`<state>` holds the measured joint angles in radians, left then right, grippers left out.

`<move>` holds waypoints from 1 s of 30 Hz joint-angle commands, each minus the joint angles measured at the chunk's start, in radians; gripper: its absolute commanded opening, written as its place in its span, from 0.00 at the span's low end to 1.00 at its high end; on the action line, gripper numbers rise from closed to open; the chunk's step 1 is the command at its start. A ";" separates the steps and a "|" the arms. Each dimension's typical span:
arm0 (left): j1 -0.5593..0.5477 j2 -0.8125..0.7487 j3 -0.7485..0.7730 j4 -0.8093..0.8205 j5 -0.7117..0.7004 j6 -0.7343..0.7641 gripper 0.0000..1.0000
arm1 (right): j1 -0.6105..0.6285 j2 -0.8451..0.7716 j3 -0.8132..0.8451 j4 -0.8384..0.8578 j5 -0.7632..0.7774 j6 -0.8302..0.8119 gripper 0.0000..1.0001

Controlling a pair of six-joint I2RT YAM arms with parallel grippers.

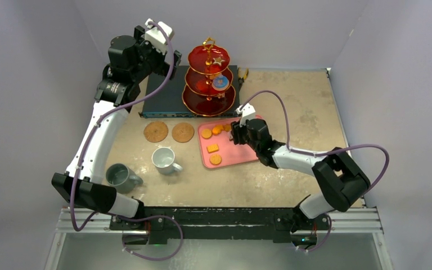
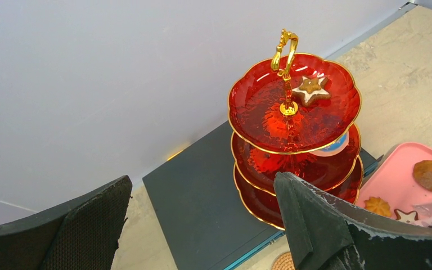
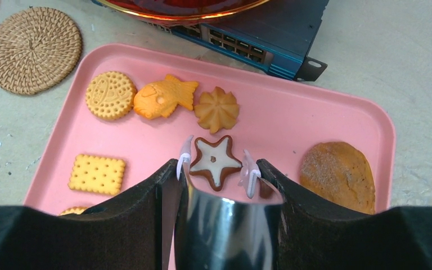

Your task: Serve the afternoon tea

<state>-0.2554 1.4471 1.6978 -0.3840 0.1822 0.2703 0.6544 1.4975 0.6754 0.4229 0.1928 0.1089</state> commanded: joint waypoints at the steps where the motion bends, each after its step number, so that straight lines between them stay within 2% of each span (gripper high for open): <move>1: 0.006 -0.005 0.043 0.018 0.014 -0.021 0.99 | 0.004 0.003 -0.021 0.088 0.046 0.019 0.54; 18: 0.007 -0.008 0.059 0.011 0.023 -0.028 0.99 | 0.014 0.042 -0.032 0.114 0.056 0.029 0.54; 30: 0.006 -0.011 0.051 0.017 0.025 -0.026 0.99 | 0.015 0.017 -0.052 0.107 0.078 0.040 0.37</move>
<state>-0.2554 1.4471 1.7172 -0.3843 0.1974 0.2684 0.6628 1.5398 0.6373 0.5076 0.2462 0.1356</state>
